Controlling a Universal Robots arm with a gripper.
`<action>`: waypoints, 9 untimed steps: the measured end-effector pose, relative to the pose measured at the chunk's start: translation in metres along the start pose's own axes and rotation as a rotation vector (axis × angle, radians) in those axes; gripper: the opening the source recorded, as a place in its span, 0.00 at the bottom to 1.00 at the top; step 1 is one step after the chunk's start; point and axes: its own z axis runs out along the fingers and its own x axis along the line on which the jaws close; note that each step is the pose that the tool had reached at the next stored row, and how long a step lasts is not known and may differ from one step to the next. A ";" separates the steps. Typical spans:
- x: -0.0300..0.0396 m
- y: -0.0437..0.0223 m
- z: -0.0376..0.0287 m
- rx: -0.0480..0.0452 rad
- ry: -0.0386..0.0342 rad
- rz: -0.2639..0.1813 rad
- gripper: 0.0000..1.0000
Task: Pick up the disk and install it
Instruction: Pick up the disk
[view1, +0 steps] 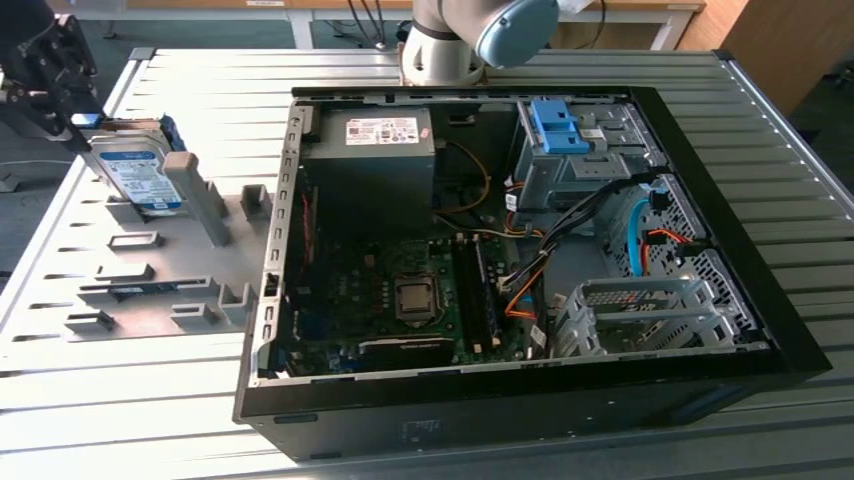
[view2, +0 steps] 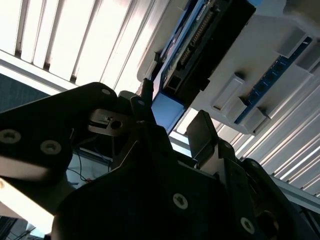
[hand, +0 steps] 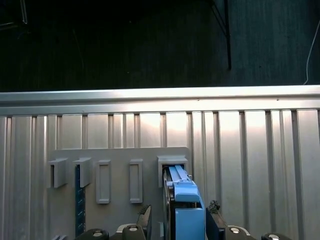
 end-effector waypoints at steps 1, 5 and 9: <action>0.0000 0.0002 0.0012 0.0002 0.0000 0.000 0.55; -0.0011 0.0006 0.0029 0.0001 0.0000 0.000 0.53; -0.0040 0.0014 0.0043 0.0004 -0.0001 0.000 0.46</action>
